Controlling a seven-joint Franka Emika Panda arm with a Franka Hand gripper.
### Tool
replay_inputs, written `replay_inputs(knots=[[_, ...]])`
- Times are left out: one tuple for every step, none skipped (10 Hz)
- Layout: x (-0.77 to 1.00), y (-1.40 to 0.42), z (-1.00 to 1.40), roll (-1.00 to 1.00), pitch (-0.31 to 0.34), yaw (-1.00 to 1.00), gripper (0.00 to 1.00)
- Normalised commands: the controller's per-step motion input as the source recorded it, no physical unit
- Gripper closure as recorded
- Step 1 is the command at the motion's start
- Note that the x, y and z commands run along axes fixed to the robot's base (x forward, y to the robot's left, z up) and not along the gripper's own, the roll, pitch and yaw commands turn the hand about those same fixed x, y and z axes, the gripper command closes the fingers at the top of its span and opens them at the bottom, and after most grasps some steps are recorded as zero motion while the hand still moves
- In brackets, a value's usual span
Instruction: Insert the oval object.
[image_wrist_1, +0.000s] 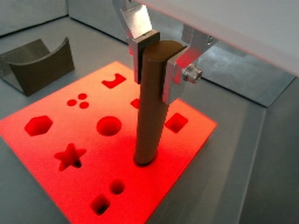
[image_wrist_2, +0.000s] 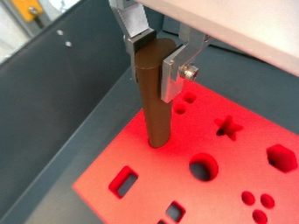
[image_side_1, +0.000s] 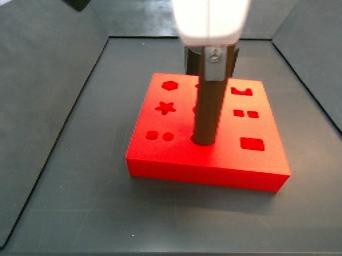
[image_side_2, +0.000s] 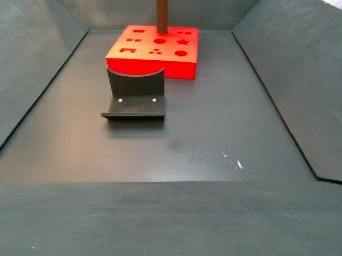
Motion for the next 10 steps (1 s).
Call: replay_inputs(knots=[[-0.10, 0.00, -0.06, 0.06, 0.000, 0.00, 1.00], [-0.01, 0.00, -0.12, 0.00, -0.001, 0.00, 1.00], [0.00, 0.00, -0.35, 0.06, -0.047, 0.02, 1.00], [0.01, -0.05, -0.68, 0.09, -0.139, 0.05, 1.00], [0.08, -0.15, -0.87, 0.09, -0.159, 0.11, 1.00], [0.07, -0.12, -0.89, 0.09, -0.156, 0.10, 1.00], [0.04, -0.16, -0.87, 0.12, -0.146, 0.09, 1.00], [0.00, -0.15, -0.89, 0.10, -0.154, 0.11, 1.00], [0.00, -0.14, -0.89, 0.07, -0.170, 0.15, 1.00], [0.00, -0.15, -0.91, 0.05, -0.163, 0.18, 1.00]])
